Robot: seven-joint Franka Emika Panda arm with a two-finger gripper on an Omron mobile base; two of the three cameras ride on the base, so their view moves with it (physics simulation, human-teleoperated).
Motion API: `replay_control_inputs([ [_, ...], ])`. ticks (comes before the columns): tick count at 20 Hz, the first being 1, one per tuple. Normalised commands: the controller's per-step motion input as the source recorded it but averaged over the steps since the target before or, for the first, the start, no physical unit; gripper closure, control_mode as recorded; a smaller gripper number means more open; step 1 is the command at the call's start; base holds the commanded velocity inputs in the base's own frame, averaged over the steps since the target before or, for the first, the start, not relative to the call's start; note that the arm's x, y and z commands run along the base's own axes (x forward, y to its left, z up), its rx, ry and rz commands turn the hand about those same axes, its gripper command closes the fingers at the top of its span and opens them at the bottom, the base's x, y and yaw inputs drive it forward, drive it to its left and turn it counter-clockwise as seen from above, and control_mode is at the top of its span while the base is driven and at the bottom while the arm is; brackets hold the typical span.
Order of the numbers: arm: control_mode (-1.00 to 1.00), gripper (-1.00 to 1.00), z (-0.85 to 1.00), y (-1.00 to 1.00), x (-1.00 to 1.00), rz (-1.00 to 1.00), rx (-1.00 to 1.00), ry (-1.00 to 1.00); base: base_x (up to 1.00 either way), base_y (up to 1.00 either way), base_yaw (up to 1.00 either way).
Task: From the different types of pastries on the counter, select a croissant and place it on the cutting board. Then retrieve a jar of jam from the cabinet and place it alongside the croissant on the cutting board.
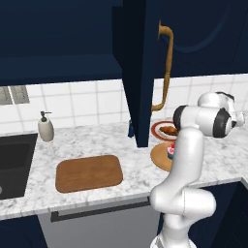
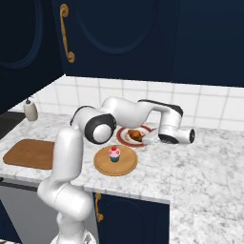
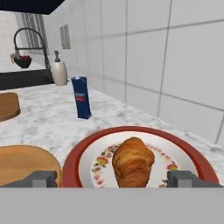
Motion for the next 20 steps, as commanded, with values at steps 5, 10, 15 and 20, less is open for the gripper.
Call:
replay_control_inputs([
  [5, -1.00, -1.00, 0.00, 0.25, 0.18, -0.12, 0.03, 0.00, 0.00, 0.00, 0.00],
  [10, -1.00, -1.00, 0.00, 0.17, 0.06, 0.00, -0.02, 0.01, 0.00, 0.00, 0.00],
  [15, -1.00, -1.00, 0.00, 0.22, 0.18, -0.01, -0.10, 0.13, 0.00, 0.00, 0.00],
  [20, -1.00, -1.00, 0.00, 0.06, 0.34, -0.01, -0.07, 0.21, 0.00, 0.00, 0.00],
])
